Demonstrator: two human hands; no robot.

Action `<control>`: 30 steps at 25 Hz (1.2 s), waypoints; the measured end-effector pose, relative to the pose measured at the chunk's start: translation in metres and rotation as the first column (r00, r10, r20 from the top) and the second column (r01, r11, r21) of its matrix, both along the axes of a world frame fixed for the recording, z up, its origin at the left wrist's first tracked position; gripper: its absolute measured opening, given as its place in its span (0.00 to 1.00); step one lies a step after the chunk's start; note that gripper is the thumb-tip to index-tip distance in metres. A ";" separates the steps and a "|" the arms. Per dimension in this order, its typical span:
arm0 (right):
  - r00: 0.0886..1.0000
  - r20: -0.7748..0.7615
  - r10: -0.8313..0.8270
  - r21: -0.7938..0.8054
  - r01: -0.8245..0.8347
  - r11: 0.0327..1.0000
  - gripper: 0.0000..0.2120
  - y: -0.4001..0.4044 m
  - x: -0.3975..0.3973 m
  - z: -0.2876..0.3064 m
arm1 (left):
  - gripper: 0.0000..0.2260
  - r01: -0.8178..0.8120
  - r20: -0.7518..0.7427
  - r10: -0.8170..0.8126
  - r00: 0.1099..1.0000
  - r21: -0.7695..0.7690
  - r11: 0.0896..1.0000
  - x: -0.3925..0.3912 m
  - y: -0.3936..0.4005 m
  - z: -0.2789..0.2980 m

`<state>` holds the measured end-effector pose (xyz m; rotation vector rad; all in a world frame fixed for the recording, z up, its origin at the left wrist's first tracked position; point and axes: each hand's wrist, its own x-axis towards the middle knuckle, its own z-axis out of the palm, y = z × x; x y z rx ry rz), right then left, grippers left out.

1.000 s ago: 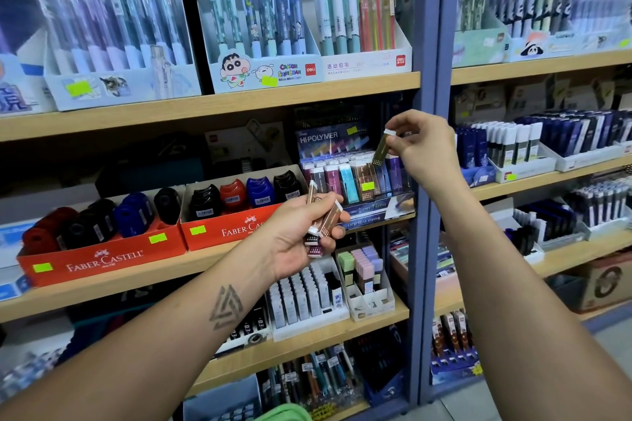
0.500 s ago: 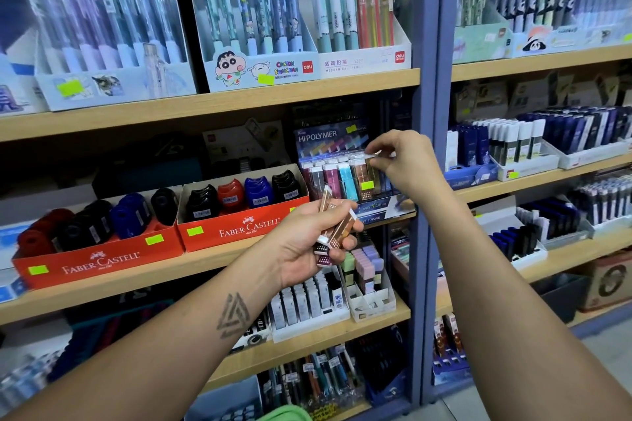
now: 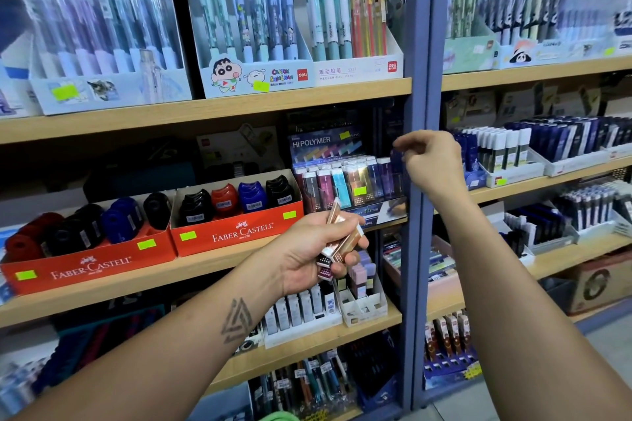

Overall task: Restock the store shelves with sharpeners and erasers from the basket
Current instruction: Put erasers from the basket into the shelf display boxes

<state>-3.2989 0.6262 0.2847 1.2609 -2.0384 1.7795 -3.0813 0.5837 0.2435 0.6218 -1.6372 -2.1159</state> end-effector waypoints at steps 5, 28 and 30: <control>0.994 0.006 0.105 0.029 -0.106 0.994 0.10 0.006 0.002 -0.002 | 0.15 0.045 0.006 -0.045 0.999 -0.015 0.999 -0.012 0.008 0.002; 0.656 0.283 0.700 0.028 -0.735 0.677 0.08 0.000 0.034 0.005 | 0.19 0.043 0.006 -0.043 0.999 -0.021 0.999 0.010 -0.001 0.002; 0.685 0.290 0.669 -0.012 -0.696 0.718 0.09 0.001 0.033 0.006 | 0.19 0.027 -0.002 -0.027 1.000 0.004 1.000 0.012 -0.001 0.002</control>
